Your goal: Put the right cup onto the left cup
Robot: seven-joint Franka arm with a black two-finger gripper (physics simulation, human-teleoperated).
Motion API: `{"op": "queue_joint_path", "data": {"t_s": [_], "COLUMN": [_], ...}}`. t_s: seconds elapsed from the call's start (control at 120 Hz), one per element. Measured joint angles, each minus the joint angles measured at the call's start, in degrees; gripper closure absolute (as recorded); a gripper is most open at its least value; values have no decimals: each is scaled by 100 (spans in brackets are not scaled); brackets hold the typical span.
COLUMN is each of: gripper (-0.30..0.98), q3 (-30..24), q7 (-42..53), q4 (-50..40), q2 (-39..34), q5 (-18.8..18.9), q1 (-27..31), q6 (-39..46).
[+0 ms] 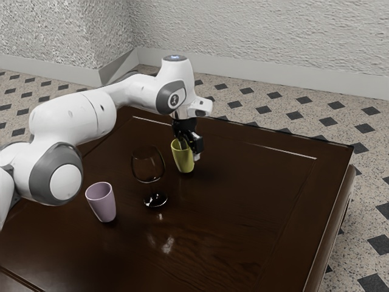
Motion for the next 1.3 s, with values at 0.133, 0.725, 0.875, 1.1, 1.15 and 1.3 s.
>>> {"op": "queue_joint_path", "data": {"t_s": [0.133, 0.725, 0.875, 1.1, 1.15, 1.3], "gripper": [45, 77, 78, 78, 78, 79], "q3": [2, 421, 592, 614, 580, -772], "q7": [110, 381, 391, 252, 178, -94], "q4": [0, -618, -1649, -3529, -4013, -5147], "q2": [-2, -1231, -2362, -4409, -4866, -5856], "q5": [84, 130, 81, -28, -66, -240], "q1": [2, -133, -139, -211, -182, 1187], "q6": [51, -234, -311, -302, -302, -301]}}
